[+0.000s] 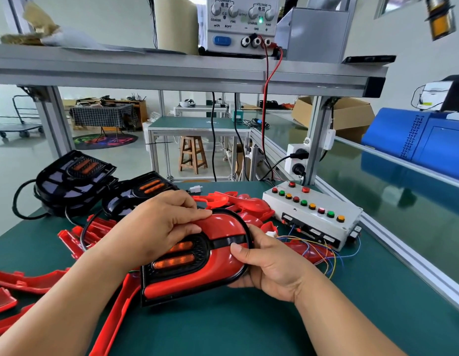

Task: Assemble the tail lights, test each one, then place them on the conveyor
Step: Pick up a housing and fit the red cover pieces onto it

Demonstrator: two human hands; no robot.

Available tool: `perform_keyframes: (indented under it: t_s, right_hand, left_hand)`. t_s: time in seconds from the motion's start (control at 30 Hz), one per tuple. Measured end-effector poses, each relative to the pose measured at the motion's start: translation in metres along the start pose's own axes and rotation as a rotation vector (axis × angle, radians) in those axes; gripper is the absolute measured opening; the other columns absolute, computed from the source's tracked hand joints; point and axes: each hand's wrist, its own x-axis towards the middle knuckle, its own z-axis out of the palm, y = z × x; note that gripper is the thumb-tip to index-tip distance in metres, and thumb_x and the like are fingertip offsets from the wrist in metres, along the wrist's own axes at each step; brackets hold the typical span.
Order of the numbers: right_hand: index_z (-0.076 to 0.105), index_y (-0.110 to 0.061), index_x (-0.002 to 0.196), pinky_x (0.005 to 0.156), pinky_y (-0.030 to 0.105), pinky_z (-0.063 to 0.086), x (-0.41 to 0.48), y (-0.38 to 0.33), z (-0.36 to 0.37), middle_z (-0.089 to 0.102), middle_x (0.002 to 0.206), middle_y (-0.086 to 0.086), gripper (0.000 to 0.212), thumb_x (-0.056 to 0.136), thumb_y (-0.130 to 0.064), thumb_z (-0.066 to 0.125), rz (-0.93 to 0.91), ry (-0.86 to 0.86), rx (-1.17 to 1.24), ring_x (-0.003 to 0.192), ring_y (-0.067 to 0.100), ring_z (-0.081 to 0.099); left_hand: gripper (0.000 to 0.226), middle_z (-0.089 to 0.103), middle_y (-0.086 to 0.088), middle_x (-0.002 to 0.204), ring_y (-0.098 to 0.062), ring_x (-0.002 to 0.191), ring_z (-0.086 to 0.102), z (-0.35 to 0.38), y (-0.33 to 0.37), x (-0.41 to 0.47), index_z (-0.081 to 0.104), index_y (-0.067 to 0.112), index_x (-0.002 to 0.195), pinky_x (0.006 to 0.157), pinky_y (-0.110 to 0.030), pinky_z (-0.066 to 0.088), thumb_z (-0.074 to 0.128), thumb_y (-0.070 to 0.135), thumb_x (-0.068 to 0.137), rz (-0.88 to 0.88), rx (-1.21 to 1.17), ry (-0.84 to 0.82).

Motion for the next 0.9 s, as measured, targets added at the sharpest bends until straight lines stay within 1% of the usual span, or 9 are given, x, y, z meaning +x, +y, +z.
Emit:
perform_keyframes:
  t_s: [0.13,0.3,0.37,0.5,0.63,0.7,0.77,0.83,0.9]
  right_hand:
    - [0.052,-0.022,0.124,0.074,0.044,0.057,0.001,0.0,-0.001,0.071,0.103,0.009,0.055,0.072,-0.021,0.071,0.004,0.003,-0.008,0.084,0.026,0.07]
    - [0.051,-0.023,0.124,0.072,0.043,0.056,0.002,0.003,0.0,0.071,0.102,0.008,0.053,0.076,-0.023,0.073,0.002,0.015,0.009,0.083,0.028,0.07]
    - [0.05,-0.023,0.124,0.071,0.042,0.056,0.004,0.004,0.003,0.071,0.103,0.01,0.056,0.077,-0.037,0.077,-0.011,0.04,-0.006,0.084,0.028,0.069]
    - [0.055,-0.026,0.118,0.062,0.043,0.06,0.011,0.009,0.014,0.073,0.105,0.009,0.073,0.065,-0.074,0.061,-0.052,0.232,-0.117,0.084,0.028,0.072]
    - [0.064,-0.031,0.104,0.05,0.035,0.054,0.018,0.019,0.02,0.074,0.097,0.008,0.062,0.064,-0.078,0.062,-0.153,0.37,-0.1,0.072,0.025,0.073]
    - [0.066,-0.035,0.101,0.064,0.046,0.06,0.021,0.022,0.019,0.075,0.098,0.004,0.058,0.063,-0.079,0.067,-0.207,0.398,-0.078,0.081,0.026,0.074]
    - [0.064,-0.034,0.11,0.087,0.054,0.056,0.024,0.023,0.017,0.074,0.108,0.003,0.069,0.06,-0.082,0.066,-0.241,0.446,-0.07,0.096,0.026,0.072]
    - [0.059,-0.031,0.122,0.098,0.054,0.049,0.026,0.023,0.014,0.069,0.12,0.001,0.086,0.057,-0.087,0.064,-0.267,0.499,-0.071,0.11,0.026,0.066]
    - [0.062,-0.032,0.118,0.099,0.052,0.049,0.026,0.022,0.013,0.07,0.118,-0.001,0.081,0.059,-0.087,0.063,-0.322,0.532,-0.058,0.11,0.024,0.066]
  left_hand:
    - [0.041,0.045,0.023,0.097,0.0,0.096,0.044,0.003,-0.006,-0.001,0.065,0.036,0.121,0.088,-0.014,0.035,0.053,0.046,0.083,-0.017,0.061,-0.005]
    - [0.043,0.052,0.023,0.12,0.002,0.11,0.05,0.012,-0.008,-0.005,0.055,0.051,0.126,0.09,-0.01,0.038,0.036,0.056,0.088,-0.077,0.056,-0.012]
    - [0.043,0.055,0.029,0.118,0.007,0.11,0.051,0.016,-0.008,-0.006,0.052,0.055,0.127,0.087,-0.004,0.037,0.033,0.058,0.088,-0.084,0.029,0.004]
    - [0.034,0.058,0.029,0.113,0.008,0.105,0.054,0.023,-0.007,-0.008,0.054,0.057,0.124,0.082,-0.019,0.049,0.037,0.06,0.095,-0.098,0.035,0.061]
    - [0.04,0.061,0.028,0.11,0.008,0.103,0.057,0.027,-0.007,-0.008,0.058,0.053,0.122,0.084,-0.015,0.047,0.037,0.061,0.089,-0.09,0.012,0.102]
    - [0.03,0.059,0.034,0.112,0.013,0.11,0.053,0.025,-0.015,-0.011,0.054,0.061,0.118,0.092,-0.009,0.041,0.041,0.059,0.09,-0.155,-0.072,0.107]
    - [0.025,0.06,0.032,0.114,0.014,0.113,0.051,0.023,-0.024,-0.016,0.049,0.061,0.119,0.096,-0.008,0.037,0.042,0.056,0.095,-0.288,-0.201,0.136]
    - [0.046,0.06,0.027,0.116,0.011,0.11,0.052,0.025,-0.027,-0.02,0.047,0.054,0.13,0.096,-0.012,0.038,0.043,0.063,0.085,-0.485,-0.396,0.232]
    - [0.06,0.062,0.016,0.121,0.0,0.113,0.056,0.031,-0.022,-0.018,0.051,0.046,0.132,0.103,-0.027,0.042,0.049,0.064,0.075,-0.665,-0.646,0.316]
